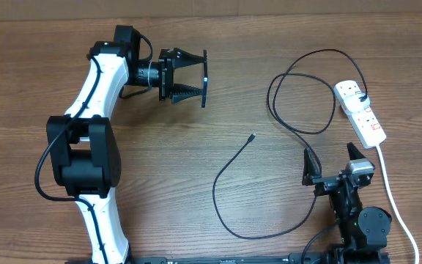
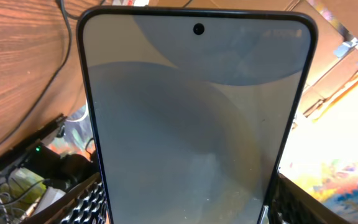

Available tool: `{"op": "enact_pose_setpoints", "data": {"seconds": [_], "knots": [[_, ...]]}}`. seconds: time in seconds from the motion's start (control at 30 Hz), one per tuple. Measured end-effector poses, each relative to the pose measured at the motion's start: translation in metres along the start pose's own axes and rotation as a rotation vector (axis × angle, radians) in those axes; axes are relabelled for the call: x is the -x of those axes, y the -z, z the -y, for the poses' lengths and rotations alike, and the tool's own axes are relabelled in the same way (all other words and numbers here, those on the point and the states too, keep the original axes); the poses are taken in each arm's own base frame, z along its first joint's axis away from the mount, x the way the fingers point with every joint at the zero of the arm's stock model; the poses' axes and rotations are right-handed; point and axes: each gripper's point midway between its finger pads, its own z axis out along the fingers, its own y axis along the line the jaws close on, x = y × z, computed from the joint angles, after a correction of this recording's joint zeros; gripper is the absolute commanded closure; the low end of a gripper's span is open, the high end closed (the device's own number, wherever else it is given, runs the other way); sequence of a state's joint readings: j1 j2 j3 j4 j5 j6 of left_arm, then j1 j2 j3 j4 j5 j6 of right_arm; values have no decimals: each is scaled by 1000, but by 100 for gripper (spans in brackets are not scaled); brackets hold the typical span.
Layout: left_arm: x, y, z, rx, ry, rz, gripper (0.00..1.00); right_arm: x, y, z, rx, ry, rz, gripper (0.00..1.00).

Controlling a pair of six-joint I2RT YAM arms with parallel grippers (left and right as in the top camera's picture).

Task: Plug charger to phone and switch on socket
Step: 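Lift the phone upright with the left gripper and raise the right arm, then move the right gripper toward the phone held by the left gripper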

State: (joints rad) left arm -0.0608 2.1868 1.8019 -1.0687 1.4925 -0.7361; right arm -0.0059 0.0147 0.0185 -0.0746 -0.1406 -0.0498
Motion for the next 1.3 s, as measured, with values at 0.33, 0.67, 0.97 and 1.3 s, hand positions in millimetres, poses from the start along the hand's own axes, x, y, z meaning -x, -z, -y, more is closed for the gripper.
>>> {"op": "enact_pose_setpoints", "data": {"seconds": [0.33, 0.67, 0.97, 1.3], "knots": [[1, 11, 5, -32, 105, 3, 36, 44, 11, -49, 305, -186, 148, 0], [3, 18, 6, -45, 156, 13, 36, 76, 18, -45, 300, -331, 176, 0], [4, 19, 6, -46, 175, 13, 36, 110, 14, -26, 144, -355, -56, 0], [4, 19, 6, -46, 177, 13, 36, 101, -5, -52, 317, -476, -175, 0]]}}
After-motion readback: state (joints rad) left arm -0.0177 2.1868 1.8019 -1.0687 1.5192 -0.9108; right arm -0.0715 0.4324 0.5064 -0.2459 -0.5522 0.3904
